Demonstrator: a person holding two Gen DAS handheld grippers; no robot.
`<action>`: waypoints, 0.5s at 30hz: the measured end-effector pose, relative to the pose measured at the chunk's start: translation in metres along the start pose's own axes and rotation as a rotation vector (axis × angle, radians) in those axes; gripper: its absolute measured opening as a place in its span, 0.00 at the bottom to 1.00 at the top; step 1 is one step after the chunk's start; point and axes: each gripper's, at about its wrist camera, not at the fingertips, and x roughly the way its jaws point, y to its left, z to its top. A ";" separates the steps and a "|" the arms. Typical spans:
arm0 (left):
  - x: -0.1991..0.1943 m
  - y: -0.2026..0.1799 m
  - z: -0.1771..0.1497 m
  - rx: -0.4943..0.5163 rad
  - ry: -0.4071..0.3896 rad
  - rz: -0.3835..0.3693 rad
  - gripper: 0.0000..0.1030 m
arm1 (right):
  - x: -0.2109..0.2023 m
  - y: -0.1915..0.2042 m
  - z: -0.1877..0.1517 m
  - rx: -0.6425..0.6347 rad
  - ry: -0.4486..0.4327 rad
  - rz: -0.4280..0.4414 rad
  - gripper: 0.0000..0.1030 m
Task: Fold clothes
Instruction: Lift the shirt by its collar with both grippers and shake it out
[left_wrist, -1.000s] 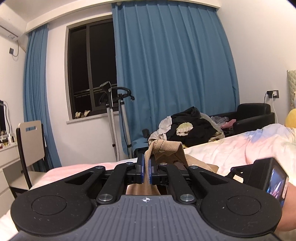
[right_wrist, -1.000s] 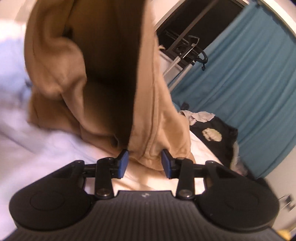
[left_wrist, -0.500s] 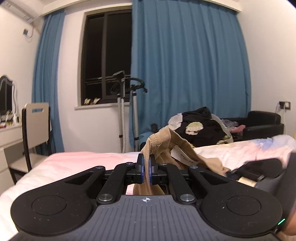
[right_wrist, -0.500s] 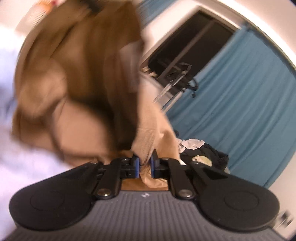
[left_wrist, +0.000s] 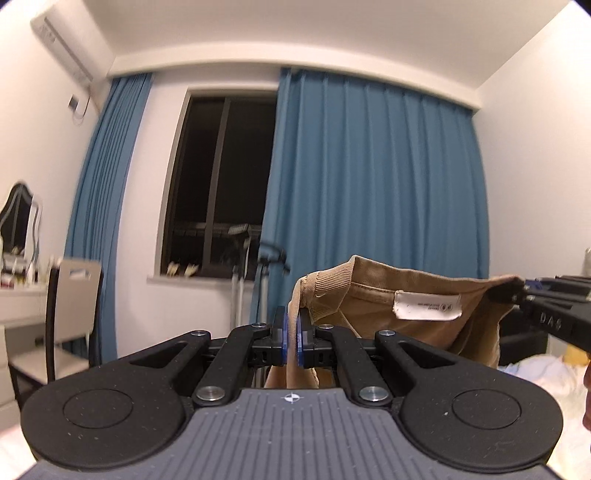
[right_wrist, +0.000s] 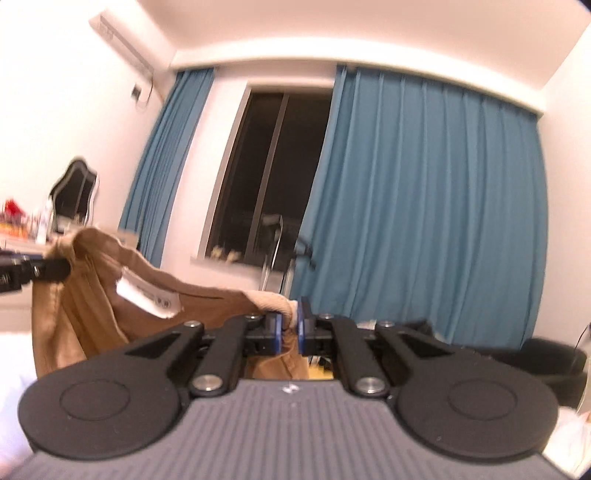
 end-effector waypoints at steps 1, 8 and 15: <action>-0.006 0.000 0.015 0.000 -0.020 -0.011 0.05 | -0.008 -0.004 0.017 0.001 -0.021 -0.005 0.08; -0.047 -0.010 0.129 -0.004 -0.159 -0.083 0.05 | -0.050 -0.037 0.126 0.023 -0.154 -0.004 0.08; -0.072 -0.014 0.210 -0.044 -0.194 -0.130 0.05 | -0.099 -0.051 0.219 0.053 -0.193 0.006 0.08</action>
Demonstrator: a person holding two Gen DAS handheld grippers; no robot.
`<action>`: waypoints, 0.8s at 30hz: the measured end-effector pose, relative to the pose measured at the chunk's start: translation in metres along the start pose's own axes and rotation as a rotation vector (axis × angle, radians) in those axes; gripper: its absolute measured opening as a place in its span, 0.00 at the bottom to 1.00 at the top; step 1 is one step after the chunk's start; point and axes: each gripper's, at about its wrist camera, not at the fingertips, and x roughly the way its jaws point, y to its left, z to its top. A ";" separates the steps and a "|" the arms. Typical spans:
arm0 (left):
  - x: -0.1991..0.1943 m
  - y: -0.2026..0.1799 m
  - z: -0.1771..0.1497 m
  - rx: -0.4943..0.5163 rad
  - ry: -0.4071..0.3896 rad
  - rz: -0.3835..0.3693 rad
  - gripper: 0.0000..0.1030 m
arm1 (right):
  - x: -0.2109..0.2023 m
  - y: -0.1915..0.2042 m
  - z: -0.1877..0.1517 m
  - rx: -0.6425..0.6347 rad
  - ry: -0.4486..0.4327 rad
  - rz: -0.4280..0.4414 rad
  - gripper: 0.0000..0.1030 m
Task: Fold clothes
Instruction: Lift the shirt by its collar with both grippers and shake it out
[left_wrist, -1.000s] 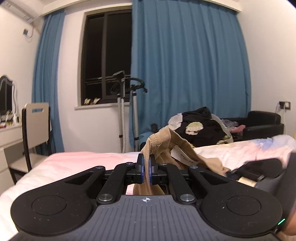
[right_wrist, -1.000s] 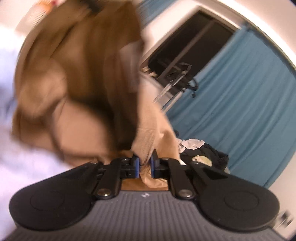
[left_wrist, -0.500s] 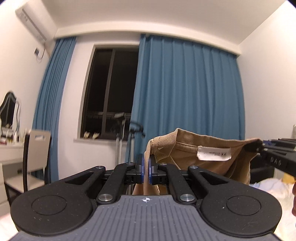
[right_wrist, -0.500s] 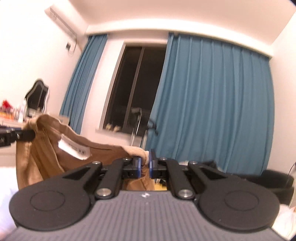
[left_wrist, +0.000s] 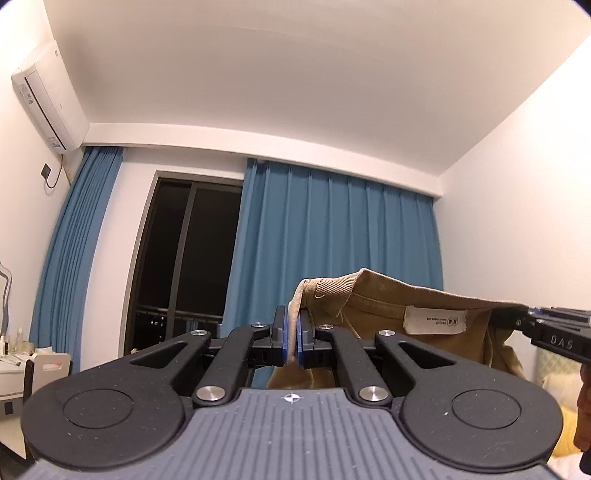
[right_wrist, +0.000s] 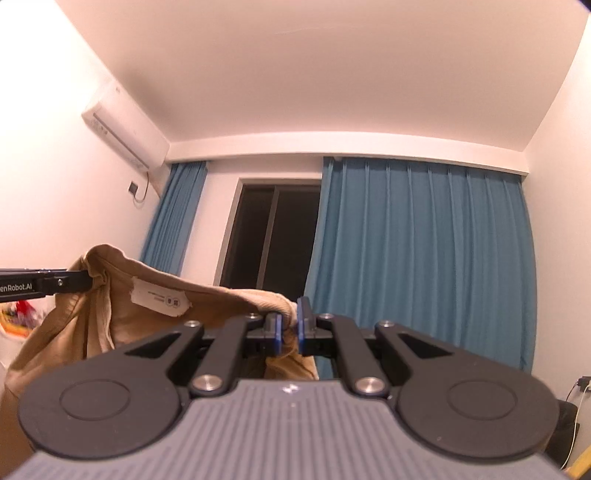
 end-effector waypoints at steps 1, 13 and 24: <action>0.000 -0.001 0.008 -0.005 -0.001 -0.005 0.05 | -0.002 -0.001 0.010 -0.002 -0.001 -0.002 0.08; 0.002 0.002 0.047 -0.008 -0.082 -0.051 0.06 | -0.014 -0.024 0.084 -0.002 -0.079 0.043 0.09; 0.132 0.003 -0.060 -0.054 0.121 -0.019 0.06 | 0.090 -0.062 -0.027 0.064 0.067 0.000 0.09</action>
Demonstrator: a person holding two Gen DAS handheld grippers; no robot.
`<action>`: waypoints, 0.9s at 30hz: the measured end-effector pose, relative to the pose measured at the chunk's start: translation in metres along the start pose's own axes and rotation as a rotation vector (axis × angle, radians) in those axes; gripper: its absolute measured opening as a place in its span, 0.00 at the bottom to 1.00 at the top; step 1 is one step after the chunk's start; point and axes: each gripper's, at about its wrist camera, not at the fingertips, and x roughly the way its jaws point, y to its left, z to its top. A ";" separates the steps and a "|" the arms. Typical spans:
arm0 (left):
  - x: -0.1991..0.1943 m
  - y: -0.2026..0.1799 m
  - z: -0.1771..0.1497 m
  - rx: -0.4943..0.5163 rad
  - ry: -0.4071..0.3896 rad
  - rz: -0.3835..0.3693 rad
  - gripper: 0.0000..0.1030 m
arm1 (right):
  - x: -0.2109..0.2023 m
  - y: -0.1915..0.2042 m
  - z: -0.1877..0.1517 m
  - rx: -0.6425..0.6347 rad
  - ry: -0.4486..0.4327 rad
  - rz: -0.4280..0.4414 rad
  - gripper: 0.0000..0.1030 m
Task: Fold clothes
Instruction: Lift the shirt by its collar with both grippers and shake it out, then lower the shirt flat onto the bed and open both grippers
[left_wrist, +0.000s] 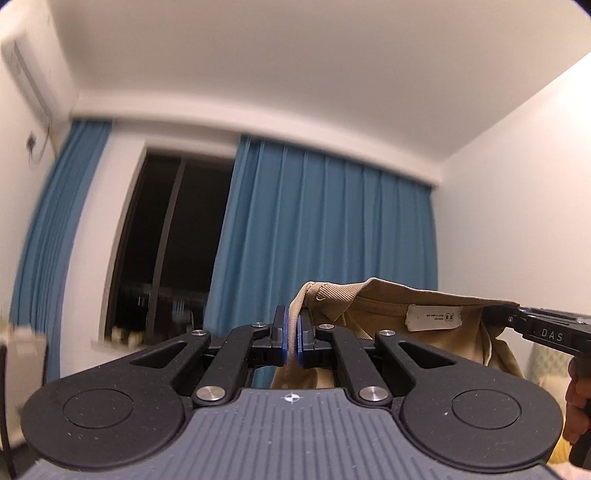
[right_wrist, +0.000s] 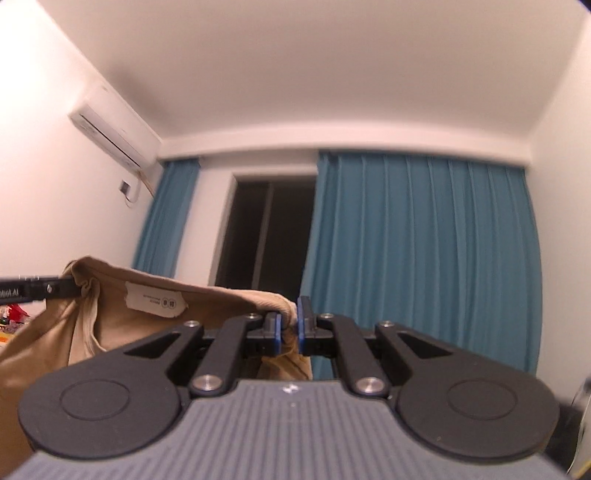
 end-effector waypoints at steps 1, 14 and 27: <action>0.018 0.002 -0.020 -0.013 0.032 0.006 0.06 | 0.014 -0.006 -0.021 0.019 0.020 -0.007 0.09; 0.261 0.031 -0.290 -0.027 0.396 0.083 0.06 | 0.199 -0.079 -0.340 0.152 0.366 -0.129 0.09; 0.353 0.088 -0.435 -0.090 0.760 0.106 0.07 | 0.299 -0.117 -0.537 0.252 0.790 -0.140 0.14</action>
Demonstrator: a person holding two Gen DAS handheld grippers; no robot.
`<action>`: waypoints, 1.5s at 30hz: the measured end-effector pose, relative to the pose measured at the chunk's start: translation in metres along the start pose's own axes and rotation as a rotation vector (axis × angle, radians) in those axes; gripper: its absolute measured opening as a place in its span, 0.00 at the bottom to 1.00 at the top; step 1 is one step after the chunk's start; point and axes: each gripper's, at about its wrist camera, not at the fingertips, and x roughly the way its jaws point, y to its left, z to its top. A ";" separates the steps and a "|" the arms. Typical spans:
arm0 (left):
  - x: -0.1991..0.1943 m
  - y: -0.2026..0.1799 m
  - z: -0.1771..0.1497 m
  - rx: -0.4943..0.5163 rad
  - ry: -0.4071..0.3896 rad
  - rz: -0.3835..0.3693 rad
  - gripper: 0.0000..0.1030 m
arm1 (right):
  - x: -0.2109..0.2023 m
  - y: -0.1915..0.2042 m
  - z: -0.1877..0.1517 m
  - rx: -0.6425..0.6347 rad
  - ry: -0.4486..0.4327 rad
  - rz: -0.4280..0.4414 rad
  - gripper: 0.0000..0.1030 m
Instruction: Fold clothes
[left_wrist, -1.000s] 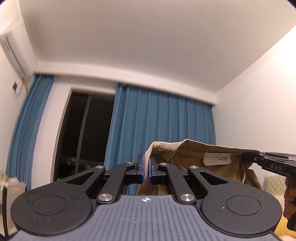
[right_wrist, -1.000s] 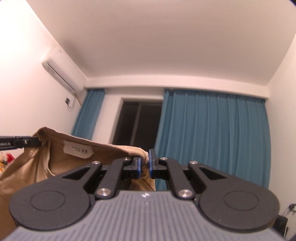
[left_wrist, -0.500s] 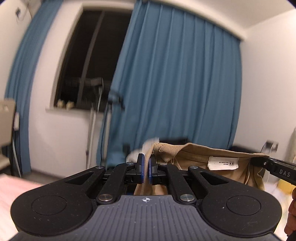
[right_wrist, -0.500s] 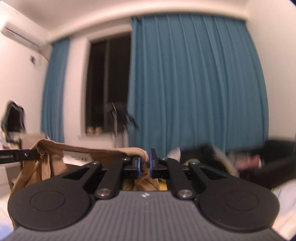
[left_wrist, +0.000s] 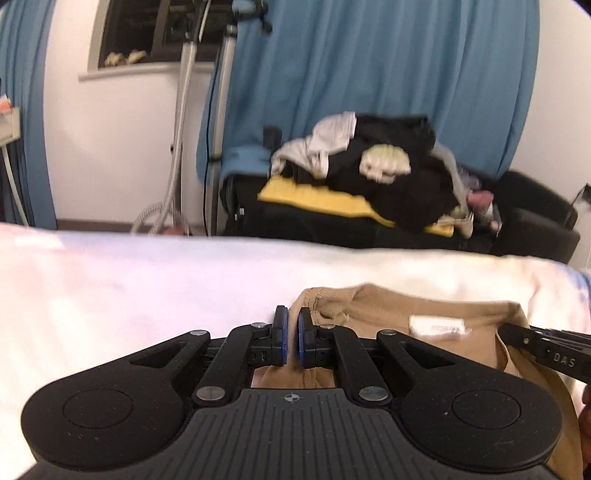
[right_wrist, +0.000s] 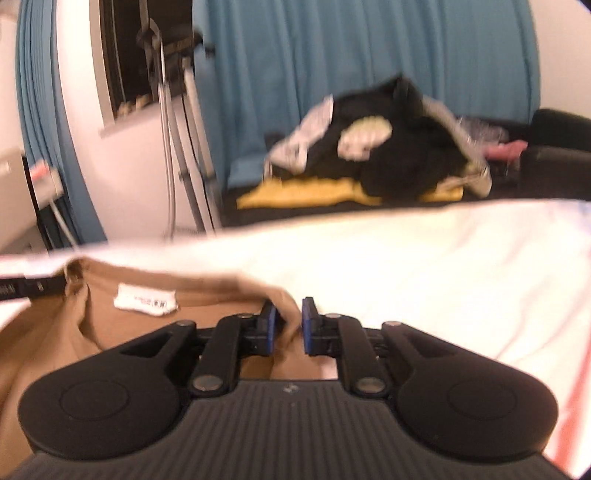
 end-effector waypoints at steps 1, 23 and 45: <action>0.001 0.002 -0.002 -0.002 0.005 -0.005 0.07 | 0.004 -0.001 -0.001 0.004 0.008 0.006 0.14; -0.220 -0.004 -0.021 0.069 -0.147 -0.076 0.70 | -0.203 0.031 -0.007 0.042 -0.086 0.076 0.54; -0.340 -0.003 -0.121 0.036 -0.128 -0.054 0.70 | -0.373 0.093 -0.081 0.001 -0.155 0.104 0.54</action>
